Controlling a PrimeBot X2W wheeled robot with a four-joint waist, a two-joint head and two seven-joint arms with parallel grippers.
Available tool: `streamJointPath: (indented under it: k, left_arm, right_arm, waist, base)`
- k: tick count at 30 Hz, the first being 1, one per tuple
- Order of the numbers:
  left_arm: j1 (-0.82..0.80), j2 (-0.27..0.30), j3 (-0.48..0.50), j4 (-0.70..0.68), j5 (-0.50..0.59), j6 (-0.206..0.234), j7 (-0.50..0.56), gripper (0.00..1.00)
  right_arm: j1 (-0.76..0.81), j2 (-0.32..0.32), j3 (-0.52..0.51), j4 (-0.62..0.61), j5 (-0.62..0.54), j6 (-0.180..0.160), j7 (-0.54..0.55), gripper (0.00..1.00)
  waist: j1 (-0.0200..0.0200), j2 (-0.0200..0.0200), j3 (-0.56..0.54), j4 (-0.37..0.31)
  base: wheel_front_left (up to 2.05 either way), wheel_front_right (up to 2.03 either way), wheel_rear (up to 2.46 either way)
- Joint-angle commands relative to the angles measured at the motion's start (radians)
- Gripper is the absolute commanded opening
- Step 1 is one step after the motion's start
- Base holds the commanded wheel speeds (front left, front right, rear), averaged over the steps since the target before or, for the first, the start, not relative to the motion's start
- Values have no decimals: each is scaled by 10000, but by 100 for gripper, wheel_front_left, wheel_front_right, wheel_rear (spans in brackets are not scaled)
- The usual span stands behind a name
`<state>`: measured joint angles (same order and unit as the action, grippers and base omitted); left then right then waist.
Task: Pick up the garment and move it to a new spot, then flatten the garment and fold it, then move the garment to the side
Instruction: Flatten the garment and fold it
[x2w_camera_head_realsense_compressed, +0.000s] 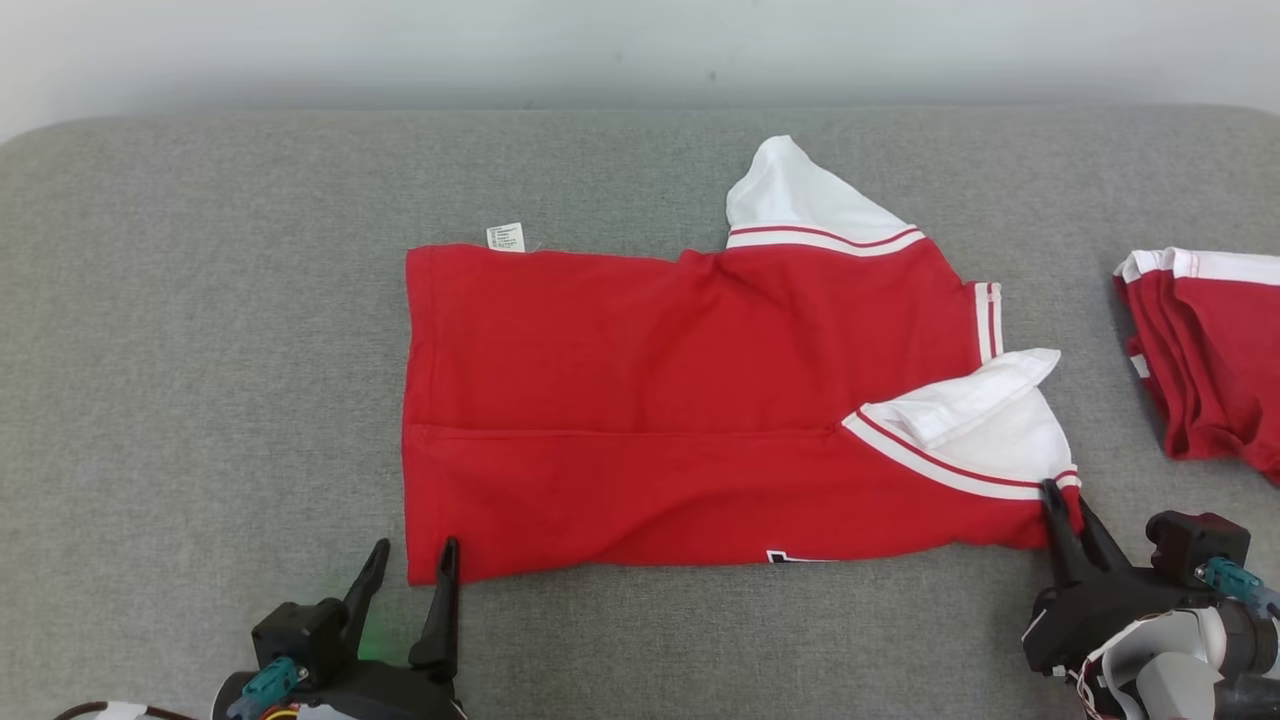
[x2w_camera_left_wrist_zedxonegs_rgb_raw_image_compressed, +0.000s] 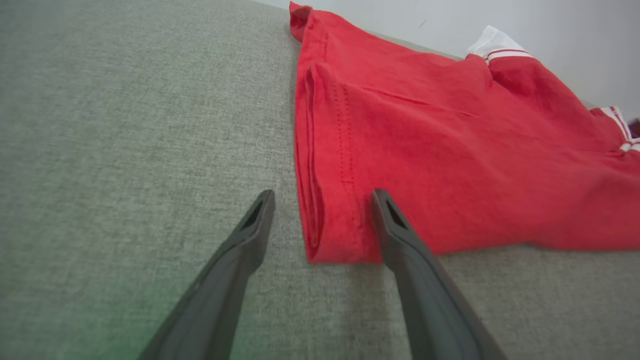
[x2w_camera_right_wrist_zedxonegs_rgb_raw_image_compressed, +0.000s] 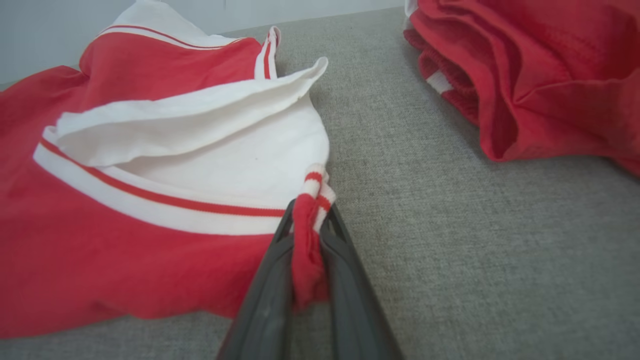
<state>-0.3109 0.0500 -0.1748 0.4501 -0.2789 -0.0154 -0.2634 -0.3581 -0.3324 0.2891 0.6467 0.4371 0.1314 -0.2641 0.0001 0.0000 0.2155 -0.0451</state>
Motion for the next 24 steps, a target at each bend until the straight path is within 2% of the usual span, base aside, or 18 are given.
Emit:
streamJointPath:
  k: [1,2,3,5,6,7,13,24]
  left_arm:
    - [-51,20,12,131,-135,-88,-11,100]
    - [-84,20,-4,201,-174,-141,-11,100]
    - [-117,17,-39,253,-161,-211,-10,95]
    - [-151,16,-121,359,-226,-357,-7,24]
    - [-158,14,-142,392,-207,-394,-5,4]
    - [-159,17,-144,427,-225,-439,-5,0]
    - [7,19,-114,471,-279,-522,-8,0]
    - [958,23,413,780,48,-678,-10,0]
  right_arm:
    - [85,7,42,-57,97,-18,6,0]
    - [82,8,69,-94,108,-18,6,0]
    - [79,15,91,-130,122,-18,6,0]
    - [79,32,118,-189,137,-18,6,0]
    - [80,28,123,-220,141,-18,6,0]
    - [85,26,129,-245,155,-18,6,0]
    - [185,37,202,-252,193,-16,6,0]
    - [846,75,330,-265,327,-18,4,0]
  waist:
    - [-1,0,19,-52]
    - [-1,0,30,-70]
    - [-1,0,38,-81]
    - [-1,0,50,-99]
    - [-1,0,56,-105]
    - [-1,0,55,-108]
    - [-1,0,-134,-98]
    - [-1,0,-1285,-64]
  base:
    - [0,0,0]
    - [0,0,0]
    - [0,0,0]
    - [0,0,0]
    - [0,0,0]
    - [0,0,0]
    - [0,0,0]
    - [0,0,0]
